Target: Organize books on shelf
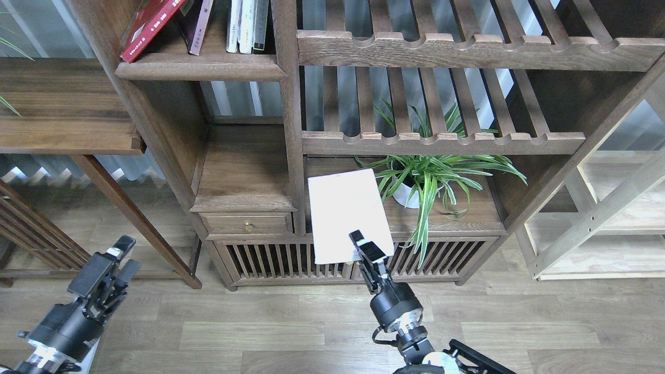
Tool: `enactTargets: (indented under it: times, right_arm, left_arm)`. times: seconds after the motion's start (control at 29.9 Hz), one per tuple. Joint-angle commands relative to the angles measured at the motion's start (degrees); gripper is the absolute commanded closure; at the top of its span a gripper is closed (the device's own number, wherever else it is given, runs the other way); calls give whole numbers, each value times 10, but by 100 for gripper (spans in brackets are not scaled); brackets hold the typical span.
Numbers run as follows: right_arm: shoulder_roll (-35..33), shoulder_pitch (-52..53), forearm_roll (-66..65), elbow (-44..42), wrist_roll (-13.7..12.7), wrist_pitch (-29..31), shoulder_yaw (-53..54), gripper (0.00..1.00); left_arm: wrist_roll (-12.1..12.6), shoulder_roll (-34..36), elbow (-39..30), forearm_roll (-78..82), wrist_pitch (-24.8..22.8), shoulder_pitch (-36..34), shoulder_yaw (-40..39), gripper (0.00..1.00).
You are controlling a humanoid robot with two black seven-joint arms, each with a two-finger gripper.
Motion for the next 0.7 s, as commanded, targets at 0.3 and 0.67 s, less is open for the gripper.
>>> enactTargets:
  times: [0.3, 0.67]
  right_arm:
    - [0, 66, 4, 2, -110, -2, -60, 86]
    - [0, 63, 4, 1, -198, 42, -59, 86]
  left_arm:
    - [0, 156, 1, -237, 0, -2, 162, 1]
    - [0, 171, 0, -291, 0, -5, 238, 1]
